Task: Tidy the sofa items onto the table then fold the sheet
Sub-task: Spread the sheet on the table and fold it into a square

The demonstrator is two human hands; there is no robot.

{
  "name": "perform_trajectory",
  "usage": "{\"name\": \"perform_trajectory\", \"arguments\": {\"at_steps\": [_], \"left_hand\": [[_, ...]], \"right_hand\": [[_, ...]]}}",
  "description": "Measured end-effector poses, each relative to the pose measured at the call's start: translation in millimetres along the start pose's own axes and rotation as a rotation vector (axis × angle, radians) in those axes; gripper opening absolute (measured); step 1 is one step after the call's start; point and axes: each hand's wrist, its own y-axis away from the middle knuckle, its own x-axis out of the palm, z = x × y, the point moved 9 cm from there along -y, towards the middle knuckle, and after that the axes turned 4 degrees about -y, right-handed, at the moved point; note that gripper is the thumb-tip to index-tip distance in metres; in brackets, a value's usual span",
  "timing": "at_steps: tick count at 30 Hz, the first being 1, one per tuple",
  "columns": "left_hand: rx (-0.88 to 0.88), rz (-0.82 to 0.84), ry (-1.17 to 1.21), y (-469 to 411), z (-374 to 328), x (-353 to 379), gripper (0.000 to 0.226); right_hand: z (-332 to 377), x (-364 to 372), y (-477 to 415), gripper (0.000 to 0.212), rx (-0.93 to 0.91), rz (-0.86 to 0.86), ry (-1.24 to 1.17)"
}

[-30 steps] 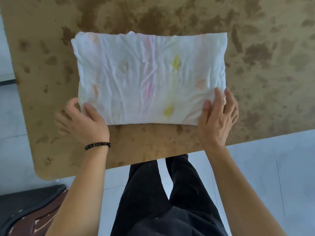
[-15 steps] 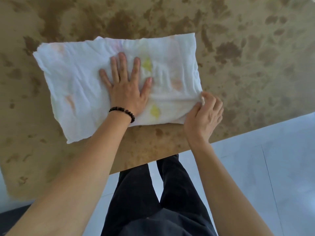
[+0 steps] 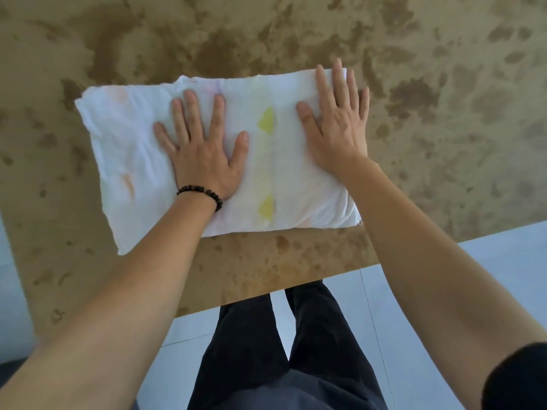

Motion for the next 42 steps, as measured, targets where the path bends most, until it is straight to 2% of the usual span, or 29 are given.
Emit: {"name": "perform_trajectory", "arguments": {"at_steps": [4, 6, 8, 11, 13, 15, 17, 21, 24, 26, 28, 31, 33, 35, 39, 42], "left_hand": [[0.001, 0.036, -0.013, 1.8, -2.8, -2.8, 0.071], [-0.012, 0.025, -0.004, 7.1, -6.6, -8.9, 0.069], [0.016, -0.073, 0.084, 18.5, -21.3, -26.1, 0.061], [0.301, -0.325, 0.292, 55.5, -79.4, -59.4, 0.043], [0.492, -0.232, 0.356, 86.3, -126.9, -55.3, 0.053], [0.502, -0.038, 0.216, 105.4, -156.7, -30.5, 0.072], [0.425, 0.032, 0.103, 110.7, -163.3, -14.6, 0.074], [0.345, -0.093, 0.136, 105.1, -166.8, -31.2, 0.029], [0.327, -0.001, 0.203, 100.7, -167.2, -42.2, 0.023], [0.233, 0.082, 0.384, 98.7, -153.5, -53.9, 0.02], [0.067, 0.092, 0.637, 101.8, -128.7, -71.8, 0.018], [-0.196, 0.087, 1.036, 118.6, -87.3, -94.8, 0.005], [-0.37, 0.081, 1.265, 132.2, -55.8, -101.5, 0.005], [-0.49, 0.062, 1.46, 141.8, -26.3, -106.7, 0.016], [-0.598, -0.033, 1.603, 153.1, 30.6, -118.8, 0.018], [-0.774, 0.0, 1.751, 164.8, 68.0, -100.3, 0.03]], "right_hand": [[-20.8, -31.8, 9.9, 0.065, 0.137, -0.117, -0.257], [-37.6, -47.5, 12.8, 0.054, 0.256, -0.143, -0.297], [-53.5, -51.2, 8.8, 0.041, 0.372, -0.06, -0.328], [-54.9, -50.5, -4.8, 0.059, 0.447, 0.113, -0.375], [-48.5, -41.9, -11.1, 0.056, 0.478, 0.227, -0.46], [-41.3, -33.1, -15.0, 0.054, 0.483, 0.297, -0.519], [-36.5, -27.8, -16.1, 0.062, 0.477, 0.313, -0.542], [-38.3, -20.3, -2.0, 0.063, 0.61, 0.388, -0.754], [-37.6, -24.8, 11.3, 0.057, 0.692, 0.444, -0.908], [-33.1, -32.8, 15.5, 0.053, 0.727, 0.462, -1.018], [-25.5, -46.2, 15.2, 0.049, 0.736, 0.457, -1.071], [-0.6, -70.5, 8.2, 0.043, 0.683, 0.39, -1.13], [26.7, -81.0, 5.0, 0.052, 0.63, 0.37, -1.103], [60.1, -83.6, 3.1, 0.065, 0.569, 0.363, -1.02], [145.2, -66.0, -3.4, 0.07, 0.417, 0.317, -0.938], [208.4, -39.5, -7.4, 0.064, 0.307, 0.304, -0.84]]}}
